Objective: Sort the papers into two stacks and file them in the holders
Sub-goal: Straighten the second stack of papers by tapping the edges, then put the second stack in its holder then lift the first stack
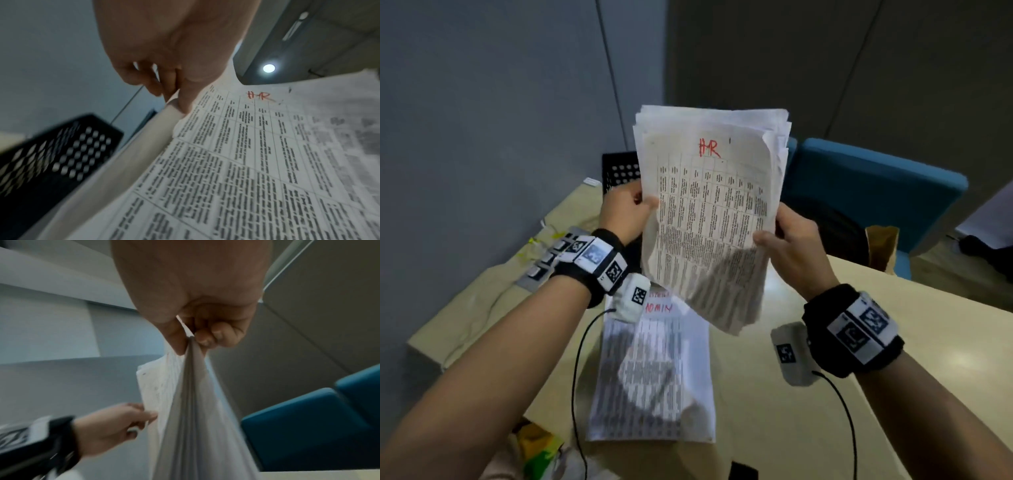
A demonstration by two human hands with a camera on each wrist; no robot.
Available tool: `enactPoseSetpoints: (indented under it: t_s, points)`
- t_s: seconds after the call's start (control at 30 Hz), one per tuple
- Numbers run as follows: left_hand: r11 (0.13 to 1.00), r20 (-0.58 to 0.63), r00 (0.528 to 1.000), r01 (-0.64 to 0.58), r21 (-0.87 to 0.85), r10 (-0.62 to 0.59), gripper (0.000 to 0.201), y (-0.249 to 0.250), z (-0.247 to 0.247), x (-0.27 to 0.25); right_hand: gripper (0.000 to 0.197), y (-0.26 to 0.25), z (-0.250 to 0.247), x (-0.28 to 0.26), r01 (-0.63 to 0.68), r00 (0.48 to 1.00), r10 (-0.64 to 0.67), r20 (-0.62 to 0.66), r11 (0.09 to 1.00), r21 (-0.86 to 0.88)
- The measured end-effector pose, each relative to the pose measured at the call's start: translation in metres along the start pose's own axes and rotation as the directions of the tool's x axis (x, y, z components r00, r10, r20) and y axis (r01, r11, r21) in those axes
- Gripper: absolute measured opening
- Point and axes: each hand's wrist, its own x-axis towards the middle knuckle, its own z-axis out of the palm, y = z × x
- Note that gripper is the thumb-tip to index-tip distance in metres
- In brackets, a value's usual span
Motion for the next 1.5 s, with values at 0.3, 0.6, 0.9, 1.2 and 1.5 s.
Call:
enactPoseSetpoints:
  t_s: [0.3, 0.6, 0.9, 1.2, 1.5]
  points:
    - [0.997, -0.177, 0.984, 0.010, -0.081, -0.024, 0.004, -0.015, -0.055, 0.095, 0.027, -0.046, 0.106, 0.028, 0.218, 0.972, -0.223, -0.073, 0.973, -0.078]
    - [0.973, -0.073, 0.994, -0.097, -0.209, 0.083, 0.008, -0.049, -0.054, 0.128, 0.017, -0.024, 0.161, 0.052, 0.090, 0.993, -0.095, -0.073, 0.993, -0.071]
    - [0.991, 0.039, 0.997, -0.059, -0.123, 0.064, 0.012, -0.097, -0.026, 0.152, 0.011, 0.014, 0.198, 0.067, -0.057, 0.998, 0.057, -0.003, 0.992, -0.115]
    - [0.995, 0.180, 0.979, 0.095, 0.011, -0.095, 0.033, -0.115, -0.010, 0.168, 0.013, 0.033, 0.225, 0.070, -0.114, 0.989, 0.131, 0.070, 0.971, -0.208]
    - [0.983, 0.227, 0.958, 0.157, 0.097, -0.175, 0.040, -0.117, -0.017, 0.170, 0.007, 0.028, 0.238, 0.081, -0.109, 0.990, 0.126, 0.070, 0.971, -0.211]
